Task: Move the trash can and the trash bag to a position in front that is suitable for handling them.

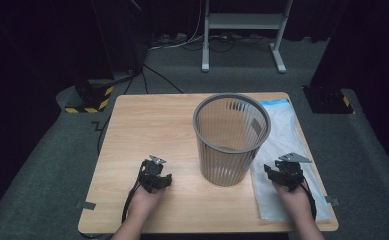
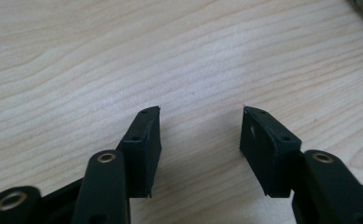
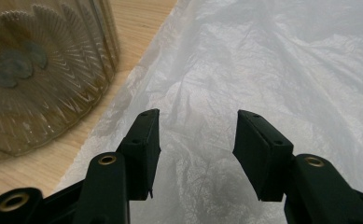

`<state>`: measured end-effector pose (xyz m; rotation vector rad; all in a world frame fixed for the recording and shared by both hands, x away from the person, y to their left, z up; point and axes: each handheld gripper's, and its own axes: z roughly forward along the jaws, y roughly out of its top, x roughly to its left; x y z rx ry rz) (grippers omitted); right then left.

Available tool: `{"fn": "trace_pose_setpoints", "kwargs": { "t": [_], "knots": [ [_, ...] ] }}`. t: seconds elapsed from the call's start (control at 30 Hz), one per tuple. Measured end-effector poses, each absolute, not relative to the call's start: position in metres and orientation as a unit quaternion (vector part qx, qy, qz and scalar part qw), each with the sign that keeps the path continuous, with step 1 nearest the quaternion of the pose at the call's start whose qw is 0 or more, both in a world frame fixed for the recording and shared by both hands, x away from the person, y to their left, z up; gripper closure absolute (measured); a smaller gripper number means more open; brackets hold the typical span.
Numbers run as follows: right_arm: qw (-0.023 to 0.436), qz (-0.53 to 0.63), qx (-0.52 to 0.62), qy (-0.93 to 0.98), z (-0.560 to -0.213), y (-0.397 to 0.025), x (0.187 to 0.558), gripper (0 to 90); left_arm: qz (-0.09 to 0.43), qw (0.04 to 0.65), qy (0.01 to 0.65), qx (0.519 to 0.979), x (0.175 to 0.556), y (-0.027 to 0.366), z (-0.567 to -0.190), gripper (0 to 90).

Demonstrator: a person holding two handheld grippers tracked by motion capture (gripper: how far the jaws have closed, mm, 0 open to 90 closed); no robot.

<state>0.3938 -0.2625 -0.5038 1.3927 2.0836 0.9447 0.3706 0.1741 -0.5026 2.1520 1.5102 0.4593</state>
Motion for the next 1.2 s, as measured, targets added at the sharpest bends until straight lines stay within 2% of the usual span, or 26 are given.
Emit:
{"fn": "trace_pose_setpoints", "kwargs": {
  "t": [0.2,0.53,0.7,0.77,0.93,1.07,1.2],
  "knots": [
    [0.238,0.348,0.499,0.757,-0.503,-0.263,0.393,45.4,0.125,0.174,0.572,0.792,0.383,0.17,-0.494,42.0],
    [0.22,0.349,0.5,0.761,-0.505,-0.265,0.399,43.6,0.076,0.107,0.599,0.79,0.402,0.169,-0.489,32.9],
    [0.219,0.351,0.506,0.756,-0.503,-0.268,0.398,42.7,0.058,0.078,0.61,0.786,0.409,0.177,-0.487,32.6],
    [0.225,0.351,0.505,0.756,-0.501,-0.27,0.398,42.5,0.052,0.07,0.611,0.787,0.411,0.18,-0.486,41.6],
    [0.228,0.356,0.501,0.755,-0.496,-0.265,0.399,42.2,0.024,0.052,0.616,0.786,0.411,0.184,-0.483,40.3],
    [0.228,0.349,0.489,0.766,-0.498,-0.257,0.398,42.1,0.006,0.019,0.627,0.779,0.412,0.185,-0.481,35.1],
    [0.237,0.343,0.485,0.769,-0.497,-0.254,0.395,42.0,0.022,-0.003,0.633,0.774,0.415,0.183,-0.472,31.5]
  ]
}}
